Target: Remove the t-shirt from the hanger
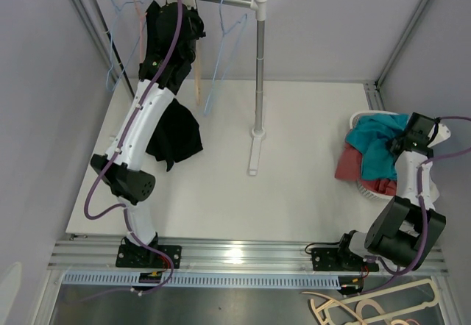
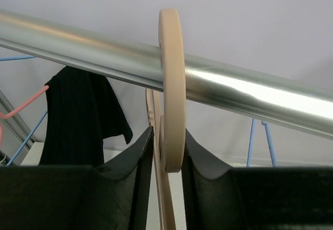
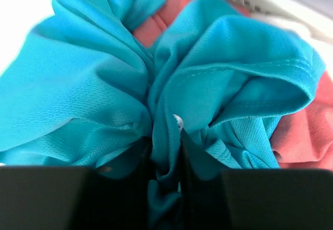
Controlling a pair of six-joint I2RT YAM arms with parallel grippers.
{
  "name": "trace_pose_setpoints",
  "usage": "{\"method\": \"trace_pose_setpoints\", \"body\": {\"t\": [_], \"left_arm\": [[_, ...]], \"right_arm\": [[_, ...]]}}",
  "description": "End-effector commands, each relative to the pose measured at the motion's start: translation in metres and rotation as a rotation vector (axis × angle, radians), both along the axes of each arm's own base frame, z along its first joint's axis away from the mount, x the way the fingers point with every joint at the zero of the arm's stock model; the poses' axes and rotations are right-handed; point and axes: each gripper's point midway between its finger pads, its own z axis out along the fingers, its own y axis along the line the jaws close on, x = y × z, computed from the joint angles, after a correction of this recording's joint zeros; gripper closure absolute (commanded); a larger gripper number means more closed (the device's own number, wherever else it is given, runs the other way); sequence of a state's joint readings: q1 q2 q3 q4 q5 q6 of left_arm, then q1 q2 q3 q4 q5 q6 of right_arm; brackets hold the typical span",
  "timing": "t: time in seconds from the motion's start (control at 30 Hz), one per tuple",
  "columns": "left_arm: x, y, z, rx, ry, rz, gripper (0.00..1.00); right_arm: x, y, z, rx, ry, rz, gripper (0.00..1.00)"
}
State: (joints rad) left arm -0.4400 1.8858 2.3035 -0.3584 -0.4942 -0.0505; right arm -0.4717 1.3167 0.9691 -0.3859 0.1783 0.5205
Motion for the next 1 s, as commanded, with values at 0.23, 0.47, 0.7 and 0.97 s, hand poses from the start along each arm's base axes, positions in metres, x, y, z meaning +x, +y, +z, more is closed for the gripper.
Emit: {"method": "trace_pose_setpoints", "body": {"t": [0.23, 0.47, 0.7, 0.97], "left_arm": [[-0.032, 0.019, 0.056, -0.054, -0.101, 0.013, 0.56], [-0.054, 0.03, 0.054, -0.082, -0.079, 0.037, 0.29], [-0.102, 0.057, 0.055, -0.13, -0.054, 0.073, 0.23], [-0.139, 0.075, 0.054, -0.056, -0.054, 0.065, 0.22]], "right_arm": [[0.007, -0.011, 0.157, -0.199, -0.225, 0.017, 0.54], [-0.002, 0.008, 0.223, -0.254, -0.327, 0.06, 0.19], [0.009, 0.051, 0.263, -0.231, -0.43, 0.225, 0.14], [0.018, 0.101, 0.28, -0.204, -0.489, 0.366, 0.12]]}}
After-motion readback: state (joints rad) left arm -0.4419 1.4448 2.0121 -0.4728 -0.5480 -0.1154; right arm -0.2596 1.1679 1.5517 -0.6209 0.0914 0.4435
